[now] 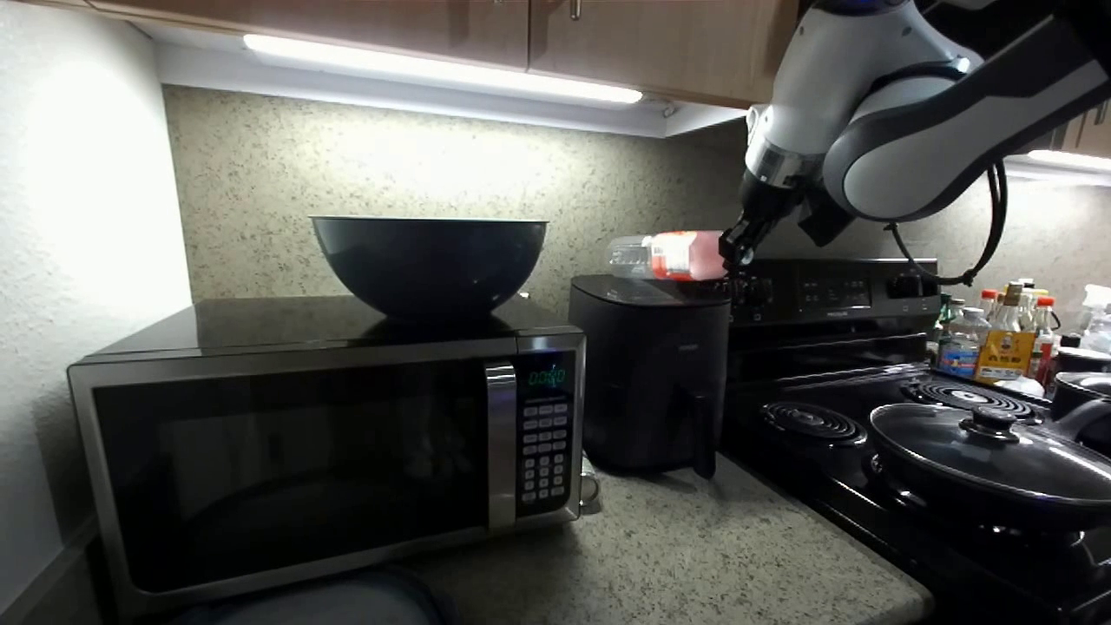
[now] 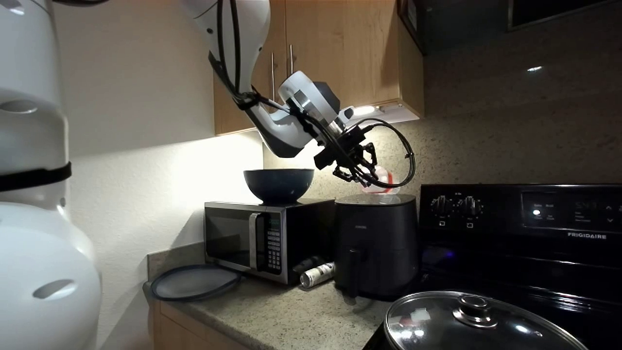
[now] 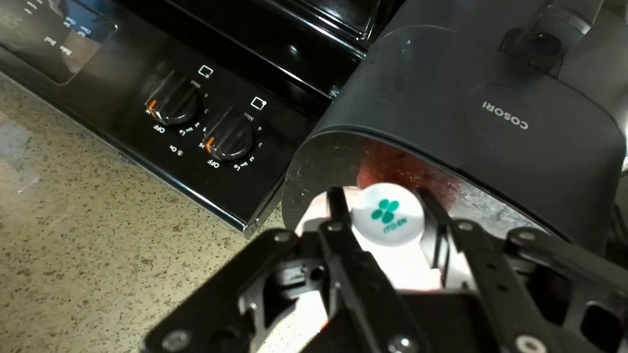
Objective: Pick up the bottle and put on top of the air fryer
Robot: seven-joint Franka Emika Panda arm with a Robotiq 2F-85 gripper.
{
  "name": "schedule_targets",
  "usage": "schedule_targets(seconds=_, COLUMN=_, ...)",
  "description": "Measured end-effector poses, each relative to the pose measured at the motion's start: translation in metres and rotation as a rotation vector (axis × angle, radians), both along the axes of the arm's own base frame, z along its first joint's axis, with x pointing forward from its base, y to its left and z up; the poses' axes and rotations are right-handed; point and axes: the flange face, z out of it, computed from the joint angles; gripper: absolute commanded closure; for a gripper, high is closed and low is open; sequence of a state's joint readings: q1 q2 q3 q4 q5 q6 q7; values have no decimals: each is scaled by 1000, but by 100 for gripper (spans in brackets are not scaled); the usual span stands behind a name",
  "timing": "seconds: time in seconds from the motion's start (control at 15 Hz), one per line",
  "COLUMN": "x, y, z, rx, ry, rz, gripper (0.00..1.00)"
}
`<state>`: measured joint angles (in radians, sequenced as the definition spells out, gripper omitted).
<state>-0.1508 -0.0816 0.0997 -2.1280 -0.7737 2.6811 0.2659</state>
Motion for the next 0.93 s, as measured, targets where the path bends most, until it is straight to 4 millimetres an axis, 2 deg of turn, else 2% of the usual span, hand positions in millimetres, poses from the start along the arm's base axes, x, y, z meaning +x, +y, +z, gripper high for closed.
schedule_targets(seconds=0.13, x=2, y=1, z=-8, rx=-1, ry=20, rz=-12, gripper=33)
schedule_targets(seconds=0.47, x=6, y=-12, z=-26, rx=23, ry=66, rz=-56, gripper=2)
schedule_targets(seconds=0.73, x=7, y=-18, z=-27, rx=48, ry=76, rz=-85, gripper=0)
schedule_targets(seconds=0.93, x=7, y=-6, z=-19, rx=75, ry=83, rz=-100, gripper=0)
